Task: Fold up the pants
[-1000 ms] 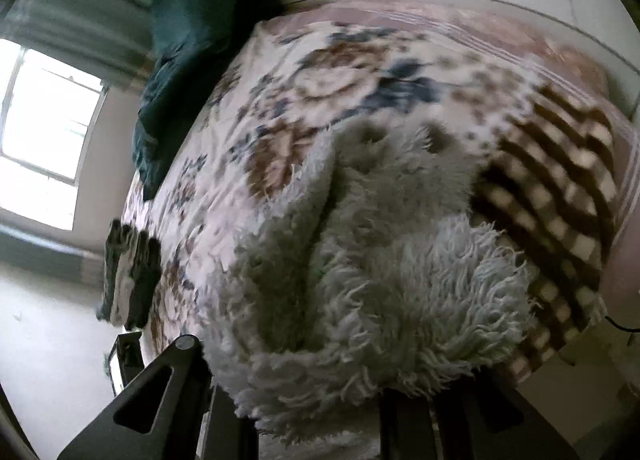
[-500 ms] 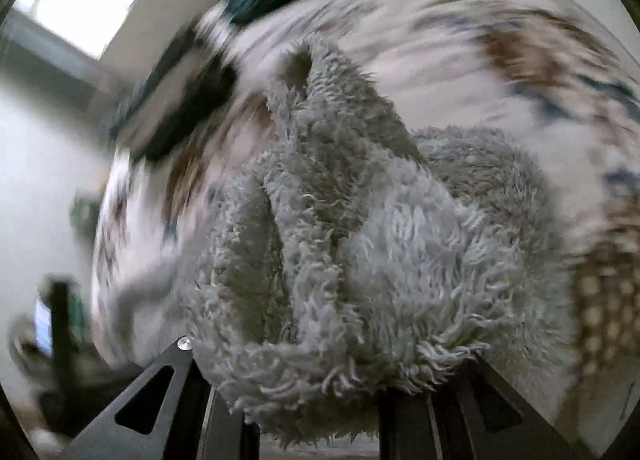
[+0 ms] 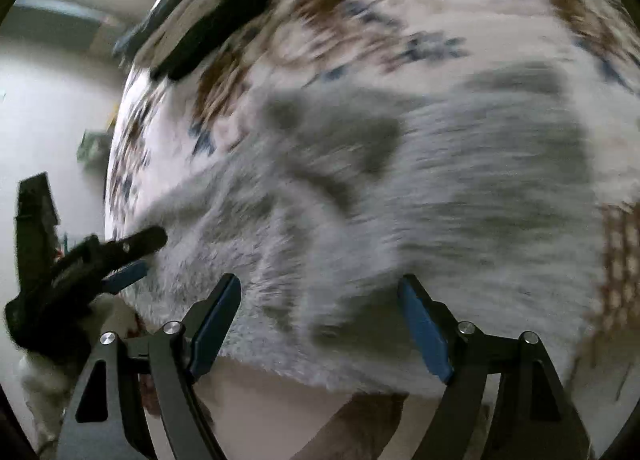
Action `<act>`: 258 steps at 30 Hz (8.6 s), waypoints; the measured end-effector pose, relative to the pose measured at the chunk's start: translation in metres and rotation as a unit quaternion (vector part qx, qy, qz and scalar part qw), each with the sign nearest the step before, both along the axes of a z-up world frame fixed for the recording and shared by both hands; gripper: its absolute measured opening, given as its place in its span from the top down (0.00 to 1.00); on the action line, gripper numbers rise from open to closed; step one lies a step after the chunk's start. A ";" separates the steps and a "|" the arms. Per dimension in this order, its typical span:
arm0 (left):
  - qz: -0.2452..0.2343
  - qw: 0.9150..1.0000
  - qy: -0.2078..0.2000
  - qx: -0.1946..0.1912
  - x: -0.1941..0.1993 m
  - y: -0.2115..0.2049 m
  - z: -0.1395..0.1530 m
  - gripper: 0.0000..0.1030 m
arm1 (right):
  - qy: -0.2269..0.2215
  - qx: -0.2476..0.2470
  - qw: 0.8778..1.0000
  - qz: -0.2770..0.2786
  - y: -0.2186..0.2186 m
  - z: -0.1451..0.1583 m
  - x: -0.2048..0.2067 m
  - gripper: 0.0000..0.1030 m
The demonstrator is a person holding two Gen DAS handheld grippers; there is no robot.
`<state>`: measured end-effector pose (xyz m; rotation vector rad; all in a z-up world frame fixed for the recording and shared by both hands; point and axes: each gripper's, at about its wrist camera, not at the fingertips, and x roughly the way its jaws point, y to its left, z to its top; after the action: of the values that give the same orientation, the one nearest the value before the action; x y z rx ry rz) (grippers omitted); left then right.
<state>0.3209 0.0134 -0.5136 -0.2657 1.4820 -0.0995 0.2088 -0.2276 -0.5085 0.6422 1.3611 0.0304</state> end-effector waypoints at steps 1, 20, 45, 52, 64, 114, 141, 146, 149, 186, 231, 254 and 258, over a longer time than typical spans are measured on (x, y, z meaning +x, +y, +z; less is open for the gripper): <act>-0.008 1.000 0.002 -0.024 0.007 -0.014 -0.004 0.00 | 0.004 -0.006 1.000 -0.016 -0.015 0.003 -0.003 0.20; -0.160 0.973 -0.002 0.168 0.014 -0.094 -0.046 0.00 | 0.119 -0.069 0.983 -0.123 -0.123 -0.060 -0.035 0.20; -0.012 0.998 0.030 -0.045 -0.032 -0.036 -0.035 0.86 | 0.147 -0.055 0.985 -0.067 -0.125 -0.082 0.005 0.20; 0.033 0.994 0.072 -0.072 -0.034 -0.019 -0.053 0.70 | 0.143 -0.070 0.987 -0.021 -0.100 -0.074 0.026 0.20; -0.041 0.998 0.020 -0.048 0.024 -0.031 -0.069 0.76 | 0.141 -0.073 0.987 -0.025 -0.090 -0.058 0.026 0.20; 0.305 0.930 -0.203 0.003 -0.093 0.149 0.031 0.81 | 0.099 -0.281 0.939 0.172 0.101 -0.054 0.084 0.06; -0.069 0.974 -0.216 0.020 -0.092 -0.190 0.054 0.83 | 0.115 -0.290 0.950 0.001 -0.187 -0.044 0.005 0.06; -0.111 0.974 -0.196 0.028 -0.100 -0.233 0.028 0.83 | 0.133 -0.289 0.947 -0.041 -0.242 -0.055 -0.014 0.06; -0.132 0.973 -0.184 0.036 -0.104 -0.251 0.013 0.83 | 0.145 -0.275 0.948 -0.065 -0.266 -0.063 -0.024 0.06; -0.096 0.977 -0.132 0.136 -0.090 -0.173 0.041 0.29 | -0.025 0.085 0.990 -0.107 -0.220 0.015 0.012 0.06; -0.033 0.986 -0.055 0.154 -0.084 -0.086 -0.019 0.29 | -0.061 -0.118 0.987 0.089 -0.081 0.042 0.085 0.06; -0.046 0.984 -0.052 0.166 -0.086 -0.088 -0.028 0.29 | -0.024 -0.185 0.969 0.161 -0.059 0.013 0.076 0.06; -0.045 0.984 -0.049 0.165 -0.086 -0.087 -0.030 0.29 | 0.032 -0.121 0.982 0.139 -0.070 -0.040 0.083 0.07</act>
<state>0.2345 -0.0737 -0.5435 0.0731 1.3864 0.0605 0.2914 -0.2971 -0.5487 0.2479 1.4802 0.0684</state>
